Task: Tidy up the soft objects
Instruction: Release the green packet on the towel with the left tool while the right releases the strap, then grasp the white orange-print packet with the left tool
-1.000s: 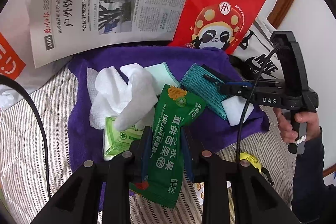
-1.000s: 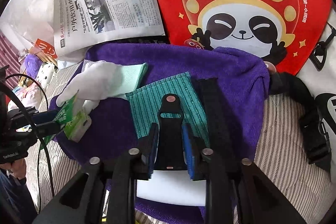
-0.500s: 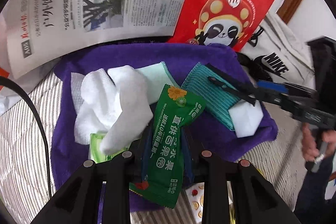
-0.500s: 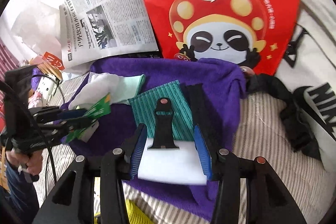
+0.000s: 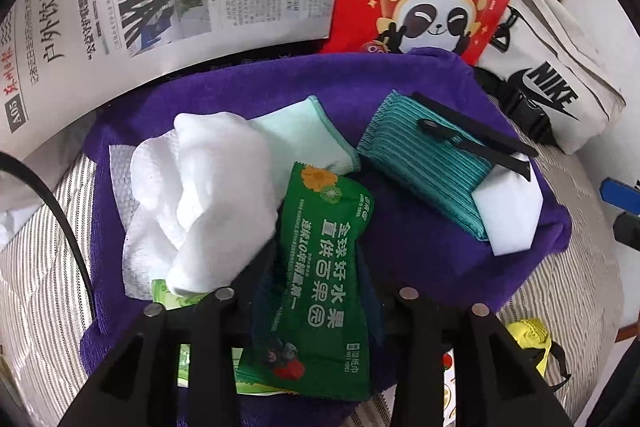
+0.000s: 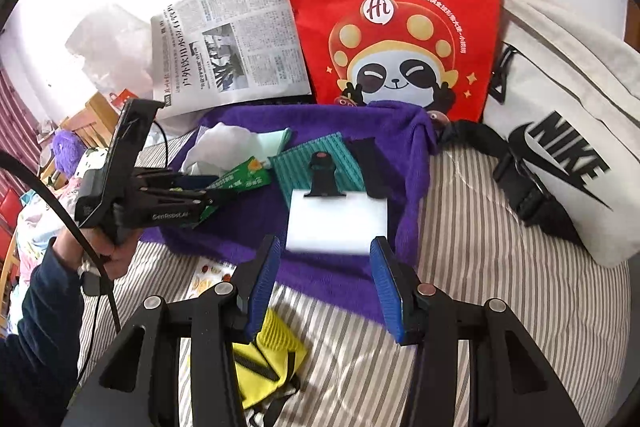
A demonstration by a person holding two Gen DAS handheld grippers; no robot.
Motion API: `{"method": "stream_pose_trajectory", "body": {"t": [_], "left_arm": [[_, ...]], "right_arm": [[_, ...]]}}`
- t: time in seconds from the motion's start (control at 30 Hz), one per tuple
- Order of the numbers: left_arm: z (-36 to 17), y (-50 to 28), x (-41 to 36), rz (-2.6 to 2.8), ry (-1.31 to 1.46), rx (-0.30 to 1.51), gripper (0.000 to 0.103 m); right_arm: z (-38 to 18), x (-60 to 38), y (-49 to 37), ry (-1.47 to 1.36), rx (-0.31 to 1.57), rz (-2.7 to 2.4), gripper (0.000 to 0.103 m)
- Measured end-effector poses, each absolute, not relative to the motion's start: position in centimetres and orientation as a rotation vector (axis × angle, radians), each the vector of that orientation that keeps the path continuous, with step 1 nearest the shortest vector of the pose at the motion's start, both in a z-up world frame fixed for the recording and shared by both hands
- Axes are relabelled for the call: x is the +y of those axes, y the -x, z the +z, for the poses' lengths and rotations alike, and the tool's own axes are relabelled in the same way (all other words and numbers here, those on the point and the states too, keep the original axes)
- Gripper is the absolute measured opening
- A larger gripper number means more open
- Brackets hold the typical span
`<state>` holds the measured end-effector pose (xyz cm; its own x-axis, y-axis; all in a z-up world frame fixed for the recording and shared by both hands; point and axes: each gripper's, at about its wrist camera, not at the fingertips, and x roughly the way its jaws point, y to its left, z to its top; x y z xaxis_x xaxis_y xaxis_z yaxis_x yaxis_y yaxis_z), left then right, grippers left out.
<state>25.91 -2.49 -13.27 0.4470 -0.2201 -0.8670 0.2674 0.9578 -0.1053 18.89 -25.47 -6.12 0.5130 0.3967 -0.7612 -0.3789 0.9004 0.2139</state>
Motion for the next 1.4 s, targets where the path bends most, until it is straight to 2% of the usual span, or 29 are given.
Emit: {"method": "stream_pose_trajectory", "body": {"t": [0.07, 0.27, 0.7, 0.77, 1.17, 1.4], "left_arm": [[-13.2, -25.5, -2.8, -0.331, -0.046, 1.067, 0.063], [-12.3, -24.0, -3.4, -0.305, -0.096, 1.060, 0.076], [-8.8, -16.0, -2.2, -0.327, -0.033, 1.018, 0.076], [-8.7, -14.8, -2.6, -0.343, -0.011, 1.015, 0.078], [-14.6, -14.6, -6.6, -0.231, 0.028, 1.121, 0.080], [-15.5, -14.0, -8.7, -0.151, -0.136, 1.049, 0.083]], "right_arm": [[-6.2, -25.6, -18.2, -0.024, 0.922, 0.466, 0.047], [-7.1, -26.2, -16.2, -0.041, 0.938, 0.451, 0.047], [-8.1, -26.7, -10.8, -0.118, 0.952, 0.438, 0.047], [-8.2, -27.1, -10.0, -0.136, 0.951, 0.433, 0.047], [-8.7, -30.0, -5.2, -0.211, 0.937, 0.367, 0.048], [-10.1, -31.1, -4.5, -0.258, 0.953, 0.372, 0.048]]}}
